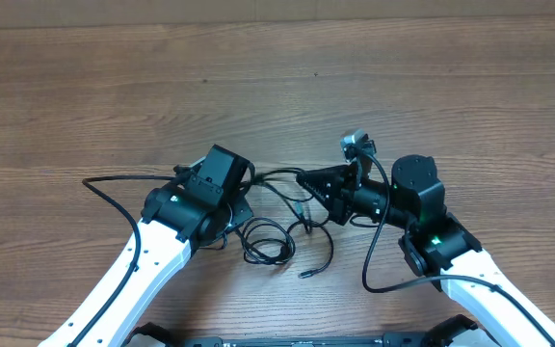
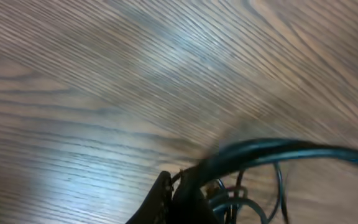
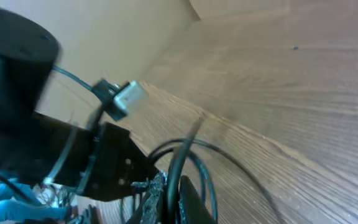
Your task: Untangle cables
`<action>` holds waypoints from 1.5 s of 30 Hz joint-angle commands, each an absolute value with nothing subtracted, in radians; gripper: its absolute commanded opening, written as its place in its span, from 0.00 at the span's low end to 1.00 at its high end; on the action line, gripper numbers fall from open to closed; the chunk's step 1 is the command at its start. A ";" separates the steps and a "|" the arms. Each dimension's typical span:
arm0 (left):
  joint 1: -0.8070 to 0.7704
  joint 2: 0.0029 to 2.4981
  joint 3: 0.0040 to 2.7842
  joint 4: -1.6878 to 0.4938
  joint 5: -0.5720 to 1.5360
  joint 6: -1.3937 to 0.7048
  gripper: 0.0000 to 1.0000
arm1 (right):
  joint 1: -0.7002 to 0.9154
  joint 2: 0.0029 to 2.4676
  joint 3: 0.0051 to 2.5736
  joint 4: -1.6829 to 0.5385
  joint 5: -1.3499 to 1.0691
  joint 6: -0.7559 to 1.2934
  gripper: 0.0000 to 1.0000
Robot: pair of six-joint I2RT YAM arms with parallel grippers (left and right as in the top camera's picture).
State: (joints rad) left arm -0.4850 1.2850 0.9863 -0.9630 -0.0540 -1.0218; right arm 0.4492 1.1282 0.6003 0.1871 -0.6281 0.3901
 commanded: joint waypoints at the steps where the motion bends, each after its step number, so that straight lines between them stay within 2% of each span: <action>1: -0.464 1.283 0.997 -0.968 -0.138 -1.056 0.04 | 0.436 1.068 0.609 0.225 -0.630 0.449 0.04; 9: -0.464 1.283 0.997 -0.968 -0.136 -1.055 0.04 | 0.436 1.051 0.609 0.247 -0.620 0.487 0.06; 12: -0.464 1.283 0.997 -0.964 -0.077 -1.055 0.04 | 0.436 1.051 0.609 0.111 -0.514 0.498 0.08; 15: -0.464 1.281 0.997 -0.965 -0.057 -1.055 0.04 | 0.436 1.051 0.609 -0.076 -0.297 0.645 0.09; 19: -0.464 1.280 0.997 -0.964 -0.053 -1.055 0.04 | 0.437 1.051 0.608 -0.156 -0.255 0.711 0.26; 22: -0.464 1.274 1.000 -0.961 -0.053 -1.055 0.04 | 0.437 1.051 0.609 -0.189 -0.255 0.711 0.49; 23: -0.464 1.271 1.003 -0.960 -0.053 -1.055 0.04 | 0.437 1.051 0.608 -0.196 -0.255 0.711 0.54; 26: -0.464 1.254 1.032 -0.961 -0.055 -1.055 0.04 | 0.437 1.051 0.608 -0.211 -0.294 0.710 0.58; 33: -0.464 1.198 1.155 -0.962 -0.108 -1.043 0.04 | 0.437 1.051 0.609 -0.212 -0.514 0.710 0.59; 34: -0.464 1.190 1.176 -0.962 -0.113 -1.043 0.04 | 0.437 1.051 0.609 -0.212 -0.541 0.710 0.63; 35: -0.464 1.182 1.198 -0.962 -0.117 -1.043 0.04 | 0.437 1.051 0.609 -0.212 -0.569 0.710 0.79; 37: -0.464 1.169 1.243 -0.966 -0.133 -1.044 0.04 | 0.437 1.051 0.608 -0.212 -0.621 0.710 0.91; 39: -0.464 1.161 1.270 -0.968 -0.143 -1.044 0.04 | 0.437 1.051 0.608 -0.211 -0.649 0.707 0.94; 40: -0.461 1.155 1.280 -0.967 -0.150 -1.053 0.04 | 0.437 1.051 0.609 -0.210 -0.659 0.707 0.99; 45: -0.439 1.132 1.285 -0.968 -0.168 -1.138 0.04 | 0.437 1.051 0.608 -0.156 -0.737 0.711 1.00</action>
